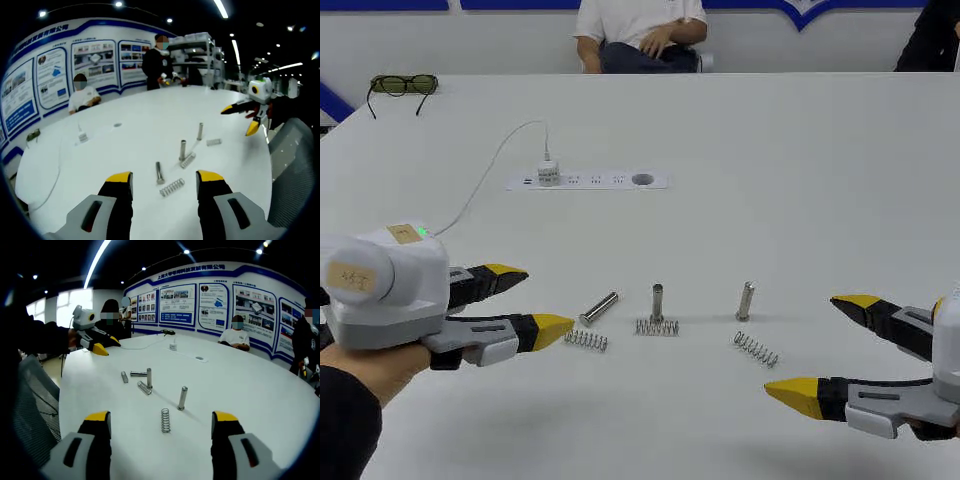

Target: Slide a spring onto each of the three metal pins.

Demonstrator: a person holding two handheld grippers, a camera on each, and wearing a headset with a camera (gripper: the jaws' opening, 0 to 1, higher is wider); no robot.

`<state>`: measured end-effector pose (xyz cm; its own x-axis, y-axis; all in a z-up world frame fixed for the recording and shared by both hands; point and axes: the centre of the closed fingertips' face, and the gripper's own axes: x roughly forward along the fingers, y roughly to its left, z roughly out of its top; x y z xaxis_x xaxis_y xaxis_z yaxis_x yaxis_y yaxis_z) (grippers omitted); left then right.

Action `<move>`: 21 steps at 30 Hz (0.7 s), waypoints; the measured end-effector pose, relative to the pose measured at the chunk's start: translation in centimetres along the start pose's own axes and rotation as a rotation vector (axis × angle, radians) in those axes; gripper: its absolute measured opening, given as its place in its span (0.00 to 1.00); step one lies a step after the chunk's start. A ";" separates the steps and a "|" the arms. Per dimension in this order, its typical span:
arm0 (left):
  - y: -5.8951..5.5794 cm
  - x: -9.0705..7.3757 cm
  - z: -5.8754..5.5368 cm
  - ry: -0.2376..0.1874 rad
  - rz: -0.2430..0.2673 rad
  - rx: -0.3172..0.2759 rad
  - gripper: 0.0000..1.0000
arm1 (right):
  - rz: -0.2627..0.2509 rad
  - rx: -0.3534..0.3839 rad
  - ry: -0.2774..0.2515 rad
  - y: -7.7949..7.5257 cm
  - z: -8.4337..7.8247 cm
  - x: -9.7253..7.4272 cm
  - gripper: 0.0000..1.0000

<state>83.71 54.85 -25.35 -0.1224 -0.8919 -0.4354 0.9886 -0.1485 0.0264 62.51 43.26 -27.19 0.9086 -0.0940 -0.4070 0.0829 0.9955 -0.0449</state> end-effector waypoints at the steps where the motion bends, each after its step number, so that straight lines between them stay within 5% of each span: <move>1: 0.1 0.1 0.0 0.003 0.000 0.002 0.52 | 0.000 0.001 0.001 0.0 0.0 0.0 0.84; 21: 1.4 2.9 0.1 0.078 -0.022 0.005 0.48 | 0.007 -0.007 0.021 -0.3 -0.7 0.3 0.83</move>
<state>84.72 52.01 -26.43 -0.1364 -0.8525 -0.5046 0.9852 -0.1699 0.0208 62.43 42.92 -27.91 0.9001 -0.0876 -0.4268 0.0740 0.9961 -0.0483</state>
